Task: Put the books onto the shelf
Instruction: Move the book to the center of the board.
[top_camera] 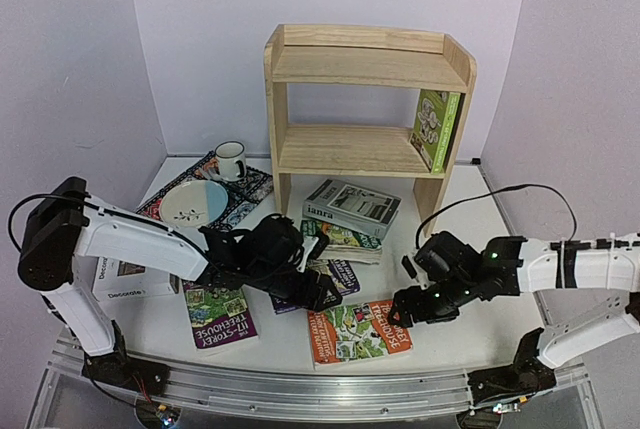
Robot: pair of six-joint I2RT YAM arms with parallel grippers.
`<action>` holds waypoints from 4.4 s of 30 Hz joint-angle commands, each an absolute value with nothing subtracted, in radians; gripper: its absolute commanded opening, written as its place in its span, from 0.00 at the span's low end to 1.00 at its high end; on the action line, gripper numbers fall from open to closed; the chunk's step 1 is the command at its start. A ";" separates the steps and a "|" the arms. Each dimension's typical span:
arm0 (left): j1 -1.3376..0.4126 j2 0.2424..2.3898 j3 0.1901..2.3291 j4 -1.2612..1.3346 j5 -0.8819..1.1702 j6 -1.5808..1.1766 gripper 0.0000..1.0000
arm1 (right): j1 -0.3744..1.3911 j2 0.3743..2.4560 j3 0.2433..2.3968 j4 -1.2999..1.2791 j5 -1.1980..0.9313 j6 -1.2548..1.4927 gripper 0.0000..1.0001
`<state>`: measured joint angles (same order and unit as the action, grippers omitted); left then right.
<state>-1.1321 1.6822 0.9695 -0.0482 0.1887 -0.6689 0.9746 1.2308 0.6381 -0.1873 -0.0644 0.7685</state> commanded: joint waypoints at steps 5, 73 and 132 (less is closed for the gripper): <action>-1.082 1.717 1.047 -0.061 0.257 -0.584 0.72 | 1.139 1.201 0.642 -0.340 -0.037 0.904 0.74; -1.072 1.871 1.073 -0.120 0.436 -0.702 0.73 | 1.166 1.169 0.470 -0.159 0.046 1.228 0.73; -1.025 1.781 1.017 -0.047 0.396 -0.727 0.73 | 1.143 1.195 0.461 -0.027 0.173 1.434 0.57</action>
<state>-1.0283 1.7905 0.9760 -0.0513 0.3717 -0.7555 1.1458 1.1408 0.4288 0.0189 0.1623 1.3791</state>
